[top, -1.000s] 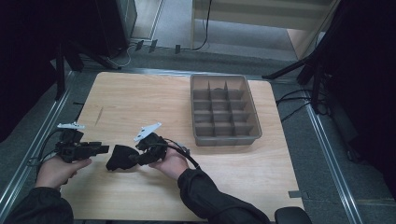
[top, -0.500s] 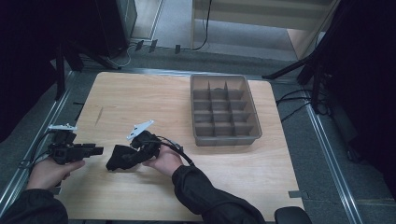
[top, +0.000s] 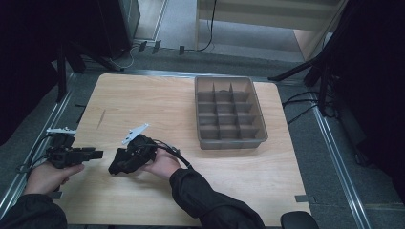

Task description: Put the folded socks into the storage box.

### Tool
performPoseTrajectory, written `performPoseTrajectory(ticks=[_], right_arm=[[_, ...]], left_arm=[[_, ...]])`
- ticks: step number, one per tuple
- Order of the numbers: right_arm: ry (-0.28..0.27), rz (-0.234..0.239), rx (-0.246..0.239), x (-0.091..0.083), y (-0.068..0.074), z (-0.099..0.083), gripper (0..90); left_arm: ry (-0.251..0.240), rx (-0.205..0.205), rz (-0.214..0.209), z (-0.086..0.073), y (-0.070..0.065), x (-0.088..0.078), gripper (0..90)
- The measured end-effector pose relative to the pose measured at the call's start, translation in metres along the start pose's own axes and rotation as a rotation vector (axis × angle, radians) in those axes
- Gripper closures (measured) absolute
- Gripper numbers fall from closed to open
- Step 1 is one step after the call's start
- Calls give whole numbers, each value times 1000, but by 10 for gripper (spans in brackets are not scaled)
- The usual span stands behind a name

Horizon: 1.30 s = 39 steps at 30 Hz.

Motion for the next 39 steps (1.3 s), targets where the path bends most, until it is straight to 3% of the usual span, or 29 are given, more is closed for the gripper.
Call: performPoseTrajectory(ticks=[6, 15, 19, 25, 31, 37, 39], right_arm=[[36, -11, 4, 11, -2, -5, 301], [41, -22, -1, 17, 0, -10, 324], [46, -44, -43, 18, 3, -11, 339], [57, -68, -49, 16, 4, -14, 462], [54, -62, -7, 10, 3, -16, 667], [54, -51, 73, 6, 0, -15, 734], [48, -52, 72, 3, -1, -14, 741]], left_arm=[[13, 2, -2, 0, 0, 2, 486], [16, -4, -1, -1, 1, 2, 486], [20, -8, -2, -1, 1, 3, 484], [17, -19, -5, -1, 2, 2, 481], [20, -23, -11, -1, 1, 3, 485], [19, -22, -11, -1, 1, 3, 489], [17, -20, -11, -1, 2, 2, 490]])
Point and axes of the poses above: each handheld gripper's, and its own axes: x roughly forward along the jaws, z roughly out of its top, y roughly to its left, the point moved 1 cm from there along x, roughly forward along the jaws, and after that the axes turned 4 degrees about -x, right-handed, at the moved point
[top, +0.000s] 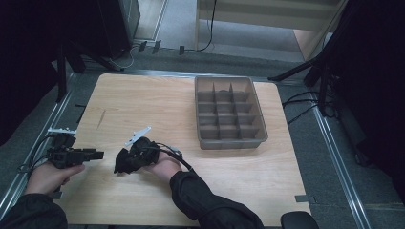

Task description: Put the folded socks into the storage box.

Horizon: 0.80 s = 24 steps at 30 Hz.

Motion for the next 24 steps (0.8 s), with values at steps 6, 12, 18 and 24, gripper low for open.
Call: performPoseTrajectory(ticks=[6, 12, 18, 24], right_arm=[[7, -2, -15, -9, -1, 5, 742], [38, 27, -40, -4, 0, 1, 650], [15, 29, -55, -2, 7, 5, 335], [51, 7, -53, 7, 10, 3, 215]], left_arm=[[9, 7, 3, 1, -1, 2, 495], [20, 9, 0, 1, -2, 5, 495], [15, 5, 1, 0, -1, 4, 495], [20, 3, -2, 0, -1, 4, 493]])
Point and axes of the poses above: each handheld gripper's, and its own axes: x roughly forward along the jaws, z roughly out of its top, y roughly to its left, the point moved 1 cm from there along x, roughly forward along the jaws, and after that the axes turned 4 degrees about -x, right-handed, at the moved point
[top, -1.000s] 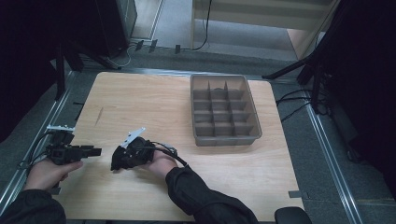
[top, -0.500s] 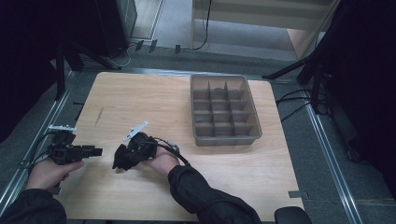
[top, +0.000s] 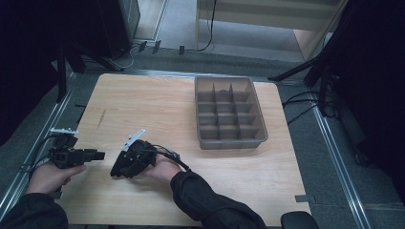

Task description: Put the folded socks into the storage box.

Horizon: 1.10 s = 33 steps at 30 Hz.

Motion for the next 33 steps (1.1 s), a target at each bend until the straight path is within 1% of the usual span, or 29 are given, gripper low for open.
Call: performPoseTrajectory(ticks=[3, 4, 5, 7, 12, 13, 14, 16, 17, 19, 20, 21, 24, 27, 31, 33], right_arm=[[11, 2, -12, 5, 2, -1, 241], [15, -4, -12, 7, 3, -2, 249], [13, -14, -20, 8, 4, -2, 273], [10, -12, -19, 8, 5, -2, 311], [-2, -25, -36, 7, 8, -3, 499], [-2, -19, -30, 7, 8, -3, 550], [-3, -8, -34, 6, 9, -3, 583], [-6, -16, -31, 6, 9, -4, 643], [-6, -18, -29, 5, 8, -4, 658], [-4, -3, -16, 5, 7, -5, 673], [-1, 4, 4, 4, 6, -4, 678], [-6, 14, 8, 4, 4, -4, 681], [3, 35, 44, 2, 1, -5, 688], [3, 38, 53, -1, -1, -4, 693], [-11, 39, 46, -6, -3, -3, 695], [-14, 38, 57, -10, -4, -2, 696]], left_arm=[[-1, -1, -1, 0, 0, 0, 493], [0, -2, -2, 0, 0, 0, 493], [-2, -3, -1, 0, 1, 0, 493], [-2, -3, -1, 0, 1, 0, 493], [-6, -4, -2, 0, 1, -1, 494], [-7, -4, -2, 0, 1, -1, 494], [-7, -5, -1, 0, 1, -1, 494], [-6, -4, -1, 0, 1, -1, 495], [-5, -5, -2, 0, 1, -1, 495], [-2, -2, -2, 0, 0, 0, 495], [-2, -1, -3, 0, 0, 0, 494], [1, -2, -4, 0, 0, 0, 494], [1, -3, -3, 0, 0, 0, 494], [-3, -5, -5, 0, 0, -1, 495], [-5, -7, -7, 0, 0, -1, 495], [-4, -8, -7, 0, 0, 0, 495]])
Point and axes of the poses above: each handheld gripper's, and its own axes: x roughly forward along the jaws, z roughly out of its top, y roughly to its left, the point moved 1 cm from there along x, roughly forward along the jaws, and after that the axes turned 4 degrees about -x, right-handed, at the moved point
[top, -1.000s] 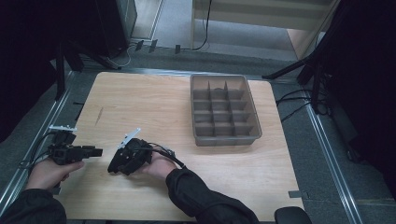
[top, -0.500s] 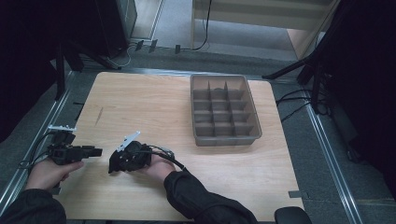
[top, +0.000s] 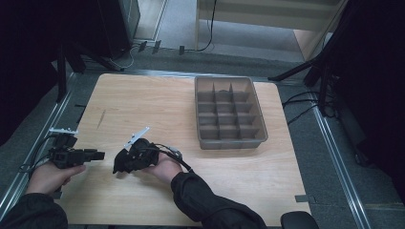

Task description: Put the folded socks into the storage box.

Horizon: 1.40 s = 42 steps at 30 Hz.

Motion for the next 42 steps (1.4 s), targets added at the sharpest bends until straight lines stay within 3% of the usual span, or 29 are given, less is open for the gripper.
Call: performPoseTrajectory(ticks=[23, 32, 42], right_arm=[[-26, -11, 22, -46, -16, 8, 695], [-29, -8, 34, -63, -23, 3, 694], [-40, -44, 47, -84, -34, -8, 694]], left_arm=[[-2, 15, -3, 2, -4, 3, 492], [0, 24, -13, 5, -7, 6, 488], [22, 60, -37, 15, -20, 18, 485]])
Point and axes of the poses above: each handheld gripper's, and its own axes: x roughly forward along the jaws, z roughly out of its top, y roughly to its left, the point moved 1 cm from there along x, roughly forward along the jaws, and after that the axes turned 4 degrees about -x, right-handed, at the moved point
